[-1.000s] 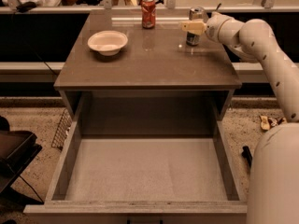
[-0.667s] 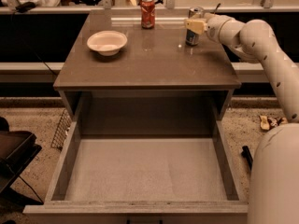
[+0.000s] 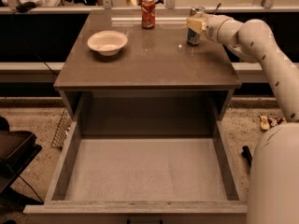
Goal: Place redbull can into top drawer
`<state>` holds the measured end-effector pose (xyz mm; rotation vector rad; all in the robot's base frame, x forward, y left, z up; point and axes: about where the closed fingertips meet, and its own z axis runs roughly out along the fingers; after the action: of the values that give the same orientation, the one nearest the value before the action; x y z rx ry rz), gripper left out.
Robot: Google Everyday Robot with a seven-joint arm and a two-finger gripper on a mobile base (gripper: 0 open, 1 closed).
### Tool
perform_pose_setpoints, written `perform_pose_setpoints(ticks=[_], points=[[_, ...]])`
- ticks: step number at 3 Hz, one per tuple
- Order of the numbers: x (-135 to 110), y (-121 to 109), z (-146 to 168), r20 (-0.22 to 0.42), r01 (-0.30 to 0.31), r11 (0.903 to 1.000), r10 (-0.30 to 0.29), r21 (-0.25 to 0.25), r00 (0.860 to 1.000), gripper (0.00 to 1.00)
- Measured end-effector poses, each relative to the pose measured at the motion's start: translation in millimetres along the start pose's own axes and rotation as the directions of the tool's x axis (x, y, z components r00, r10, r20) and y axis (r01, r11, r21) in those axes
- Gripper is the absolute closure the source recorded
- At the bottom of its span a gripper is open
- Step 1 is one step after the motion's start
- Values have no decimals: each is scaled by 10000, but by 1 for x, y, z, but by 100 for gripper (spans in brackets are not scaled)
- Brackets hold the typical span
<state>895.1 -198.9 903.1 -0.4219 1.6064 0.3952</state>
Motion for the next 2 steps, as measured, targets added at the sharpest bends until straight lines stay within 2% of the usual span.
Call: perform_pose_setpoints(ticks=[1,2], points=[[0,2,2,-47,32,10000,-32,-32,10000,100],[-21,2,-4,-56,401,9992,-401,29,9992,100]])
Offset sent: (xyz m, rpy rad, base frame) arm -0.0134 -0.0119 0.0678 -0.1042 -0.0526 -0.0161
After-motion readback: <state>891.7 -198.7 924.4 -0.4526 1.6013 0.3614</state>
